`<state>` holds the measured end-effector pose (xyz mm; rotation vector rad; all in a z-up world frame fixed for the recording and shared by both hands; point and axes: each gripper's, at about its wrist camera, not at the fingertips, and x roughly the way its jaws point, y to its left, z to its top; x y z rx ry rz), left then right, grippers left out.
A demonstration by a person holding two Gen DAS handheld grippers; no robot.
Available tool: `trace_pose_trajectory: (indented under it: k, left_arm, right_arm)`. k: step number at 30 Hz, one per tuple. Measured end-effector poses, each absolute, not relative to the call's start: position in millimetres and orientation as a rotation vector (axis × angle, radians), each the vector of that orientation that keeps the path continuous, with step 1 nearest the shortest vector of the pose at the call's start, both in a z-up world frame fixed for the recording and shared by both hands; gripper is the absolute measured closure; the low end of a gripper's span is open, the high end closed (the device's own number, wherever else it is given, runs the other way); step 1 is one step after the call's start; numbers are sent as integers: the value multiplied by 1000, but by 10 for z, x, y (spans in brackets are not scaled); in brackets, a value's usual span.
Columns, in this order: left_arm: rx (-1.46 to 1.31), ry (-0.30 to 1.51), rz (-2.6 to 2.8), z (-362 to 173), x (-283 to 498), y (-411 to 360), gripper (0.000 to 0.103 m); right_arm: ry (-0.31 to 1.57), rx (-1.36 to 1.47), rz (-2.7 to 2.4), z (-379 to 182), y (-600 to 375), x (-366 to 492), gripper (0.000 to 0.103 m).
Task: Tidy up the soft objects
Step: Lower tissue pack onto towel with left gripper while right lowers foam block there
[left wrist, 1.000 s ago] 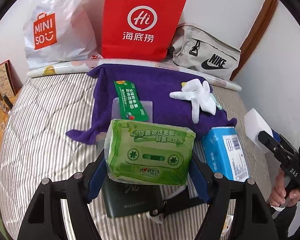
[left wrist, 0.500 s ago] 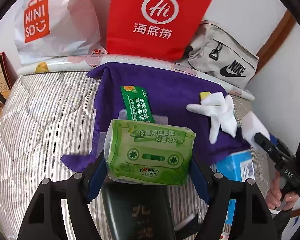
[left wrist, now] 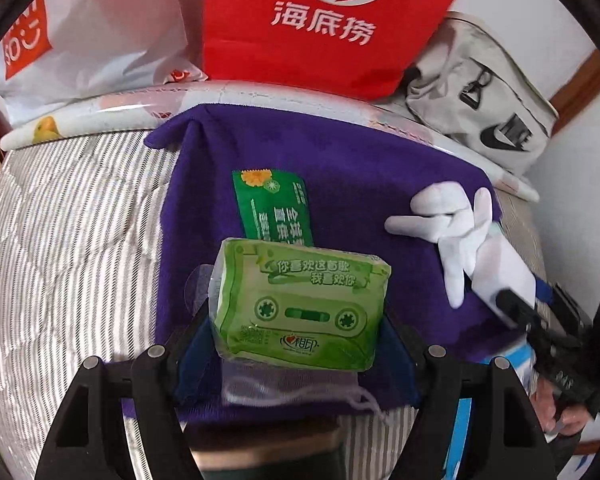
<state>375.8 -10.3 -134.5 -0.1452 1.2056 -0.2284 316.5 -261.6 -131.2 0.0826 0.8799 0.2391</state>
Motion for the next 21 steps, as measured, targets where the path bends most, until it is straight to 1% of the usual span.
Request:
trace_pose_trajectory:
  k: [8, 10, 12, 13, 14, 15, 21]
  left_arm:
    - [-83, 1274, -211, -1521, 3900, -245, 29]
    - [-86, 1280, -207, -1542, 3916, -264, 28]
    - [-100, 1270, -205, -1537, 3923, -282, 22]
    - [-103, 1259, -203, -1521, 3919, -282, 17]
    - [-102, 1245, -201, -1499, 3910, -281, 14]
    - [-99, 1238, -200, -1483, 3903, -279, 14]
    - [-75, 1211, -205, -1320, 3803, -281, 14]
  right_arm:
    - [918, 64, 266, -1373, -2608, 3246, 30]
    - [907, 78, 266, -1360, -2625, 3235, 27]
    - [913, 96, 274, -1362, -2644, 3239, 22]
    - [923, 101, 275, -1369, -2650, 3237, 21]
    - [933, 107, 270, -1379, -2660, 3240, 17]
    - [941, 112, 262, -1388, -2671, 3240, 15]
    - [931, 168, 248, -1342, -2769, 3176, 15]
